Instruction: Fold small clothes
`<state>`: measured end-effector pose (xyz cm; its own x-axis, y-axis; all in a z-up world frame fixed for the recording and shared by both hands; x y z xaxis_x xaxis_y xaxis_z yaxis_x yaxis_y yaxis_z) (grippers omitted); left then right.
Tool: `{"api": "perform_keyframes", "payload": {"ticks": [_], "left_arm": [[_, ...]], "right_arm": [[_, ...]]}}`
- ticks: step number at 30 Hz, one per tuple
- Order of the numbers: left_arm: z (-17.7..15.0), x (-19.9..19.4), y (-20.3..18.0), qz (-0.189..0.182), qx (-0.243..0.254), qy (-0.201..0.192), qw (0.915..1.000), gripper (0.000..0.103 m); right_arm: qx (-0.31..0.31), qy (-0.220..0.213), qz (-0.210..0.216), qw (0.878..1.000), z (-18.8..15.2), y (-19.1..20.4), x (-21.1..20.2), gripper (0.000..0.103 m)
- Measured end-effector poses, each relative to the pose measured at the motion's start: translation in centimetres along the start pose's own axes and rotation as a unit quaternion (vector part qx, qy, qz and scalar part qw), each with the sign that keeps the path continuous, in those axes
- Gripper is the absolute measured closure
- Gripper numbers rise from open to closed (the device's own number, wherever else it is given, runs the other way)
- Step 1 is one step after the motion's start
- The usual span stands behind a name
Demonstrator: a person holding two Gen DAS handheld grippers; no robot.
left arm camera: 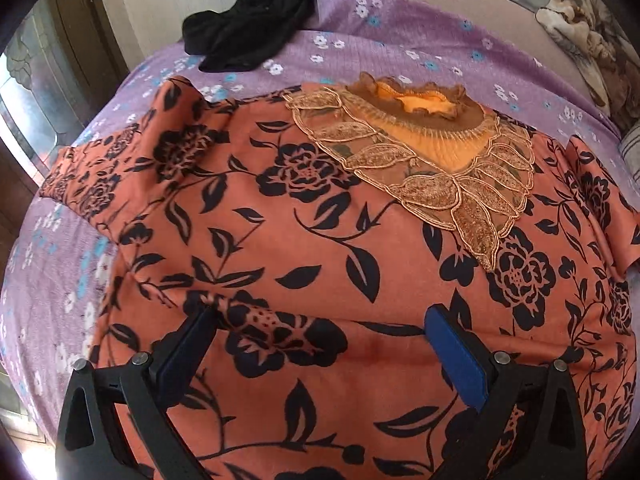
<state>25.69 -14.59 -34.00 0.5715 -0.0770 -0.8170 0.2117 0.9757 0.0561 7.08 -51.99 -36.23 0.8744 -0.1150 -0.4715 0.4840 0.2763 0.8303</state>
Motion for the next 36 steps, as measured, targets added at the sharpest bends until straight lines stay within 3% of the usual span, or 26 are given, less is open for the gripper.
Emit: {"api": "perform_keyframes", "payload": {"ticks": [3,5,8,11,13,14,16,18,22,24,26,28,29,31,32,34,36], "left_arm": [[-0.5,1.3,0.0,-0.008,-0.009,0.001,0.9999,0.0],[-0.7,1.0,-0.1,-0.003,-0.016,-0.013,0.9998,0.0],[-1.1,0.8,-0.3,-0.001,-0.023,-0.02,0.9995,0.0],[-1.1,1.0,-0.1,0.001,-0.022,-0.016,0.9996,0.0],[-1.1,1.0,-0.2,0.0,-0.019,-0.012,0.9998,0.0],[-1.0,1.1,-0.3,0.0,-0.014,-0.004,0.9999,0.0],[-0.2,1.2,0.1,-0.006,-0.005,0.016,0.9998,0.0],[0.5,0.6,0.7,-0.001,-0.01,0.006,0.9999,0.0],[2.0,-1.7,3.0,0.025,-0.037,-0.05,0.9977,0.0],[2.6,-2.9,4.2,0.035,-0.052,-0.075,0.9952,0.0],[3.1,-3.8,5.3,0.038,-0.066,-0.093,0.9927,0.0],[3.5,-4.6,6.6,0.04,-0.082,-0.109,0.9898,0.0],[3.7,-5.1,7.4,0.045,-0.094,-0.117,0.9876,0.0],[3.8,-6.0,9.3,0.051,-0.121,-0.132,0.9825,0.0],[3.9,-6.4,9.9,0.052,-0.135,-0.136,0.9801,0.0],[3.6,-6.8,11.0,0.05,-0.153,-0.138,0.9773,0.0],[3.3,-6.3,11.1,0.034,-0.154,-0.13,0.9789,0.0]], "right_arm": [[0.104,-0.003,-0.026,0.994,2.6,-4.8,1.8,0.001],[0.14,-0.014,-0.01,0.99,4.0,-5.7,2.7,0.0],[0.105,-0.014,-0.006,0.994,5.6,-5.0,4.6,0.003],[0.082,-0.024,-0.033,0.996,6.0,-5.0,5.8,0.018],[0.066,-0.024,-0.035,0.997,6.2,-4.8,6.3,0.052],[0.062,-0.022,-0.046,0.997,6.1,-4.8,6.5,0.091],[0.03,-0.027,-0.053,0.998,5.6,-3.5,6.6,0.095],[-0.016,-0.035,-0.029,0.999,5.1,0.1,5.9,0.095],[-0.09,-0.034,0.116,0.989,1.9,10.5,2.2,0.096],[-0.115,-0.007,0.201,0.973,-1.1,15.5,0.5,0.095],[-0.134,0.051,0.28,0.949,-5.4,19.8,-0.8,0.095],[-0.146,0.111,0.32,0.93,-10.2,22.8,-1.3,0.091],[-0.149,0.139,0.327,0.923,-12.5,23.7,-1.3,0.082],[-0.154,0.186,0.333,0.912,-15.9,24.9,-0.9,0.029],[-0.151,0.175,0.338,0.912,-16.3,25.0,-1.2,0.0],[-0.154,0.14,0.337,0.918,-16.2,24.6,-1.9,0.0],[-0.156,0.143,0.317,0.925,-15.9,23.8,-1.6,0.0]]}}
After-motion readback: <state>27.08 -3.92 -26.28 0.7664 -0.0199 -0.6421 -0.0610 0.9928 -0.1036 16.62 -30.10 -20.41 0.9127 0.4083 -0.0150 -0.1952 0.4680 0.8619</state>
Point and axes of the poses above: each gripper's, at about its wrist camera, not at the fingertips, and x roughly the way its jaws point, y to its left, z to its top, the point moved 7 cm from there along x, roughly the way its jaws point, and after that the axes turned 5 degrees about -y, right-handed, at the moved point
